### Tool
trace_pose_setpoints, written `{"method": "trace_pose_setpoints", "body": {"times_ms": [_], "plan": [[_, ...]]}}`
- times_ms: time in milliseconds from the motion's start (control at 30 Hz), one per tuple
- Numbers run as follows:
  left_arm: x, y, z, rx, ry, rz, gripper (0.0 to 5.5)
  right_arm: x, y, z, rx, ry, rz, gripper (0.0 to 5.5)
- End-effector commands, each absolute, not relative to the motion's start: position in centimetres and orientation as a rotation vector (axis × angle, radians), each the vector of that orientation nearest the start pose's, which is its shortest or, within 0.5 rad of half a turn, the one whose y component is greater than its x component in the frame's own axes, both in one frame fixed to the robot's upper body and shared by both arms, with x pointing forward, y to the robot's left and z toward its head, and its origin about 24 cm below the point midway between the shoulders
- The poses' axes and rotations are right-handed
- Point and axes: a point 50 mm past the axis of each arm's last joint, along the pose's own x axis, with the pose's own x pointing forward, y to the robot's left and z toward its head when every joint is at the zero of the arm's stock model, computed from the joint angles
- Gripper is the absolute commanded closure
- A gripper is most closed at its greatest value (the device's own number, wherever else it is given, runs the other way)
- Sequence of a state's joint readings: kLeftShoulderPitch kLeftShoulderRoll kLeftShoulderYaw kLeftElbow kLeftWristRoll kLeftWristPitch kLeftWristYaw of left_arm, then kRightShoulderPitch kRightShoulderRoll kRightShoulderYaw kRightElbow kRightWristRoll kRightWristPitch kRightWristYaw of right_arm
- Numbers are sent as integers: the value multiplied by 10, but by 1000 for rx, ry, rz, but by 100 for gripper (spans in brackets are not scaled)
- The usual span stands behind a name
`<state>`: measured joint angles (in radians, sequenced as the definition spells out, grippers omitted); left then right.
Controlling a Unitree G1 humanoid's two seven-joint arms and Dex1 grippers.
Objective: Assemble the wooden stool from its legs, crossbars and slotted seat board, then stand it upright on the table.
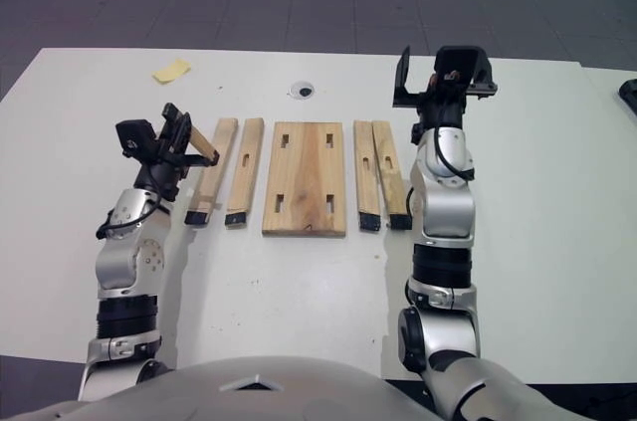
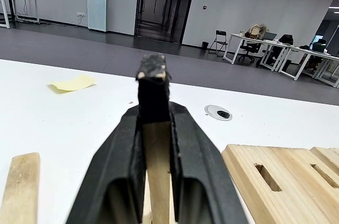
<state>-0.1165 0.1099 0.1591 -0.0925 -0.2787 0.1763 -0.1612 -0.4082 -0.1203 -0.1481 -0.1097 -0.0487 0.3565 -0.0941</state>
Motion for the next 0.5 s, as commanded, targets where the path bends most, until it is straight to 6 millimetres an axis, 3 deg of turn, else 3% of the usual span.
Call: {"method": "trace_pose_setpoints", "body": {"times_ms": [33, 500], "plan": [[270, 197, 73, -183, -13, -33, 508, 312, -181, 150, -102, -168, -180, 10], [265, 206, 61, -344, 42, 84, 508, 311, -183, 149, -91, -164, -191, 10]]}}
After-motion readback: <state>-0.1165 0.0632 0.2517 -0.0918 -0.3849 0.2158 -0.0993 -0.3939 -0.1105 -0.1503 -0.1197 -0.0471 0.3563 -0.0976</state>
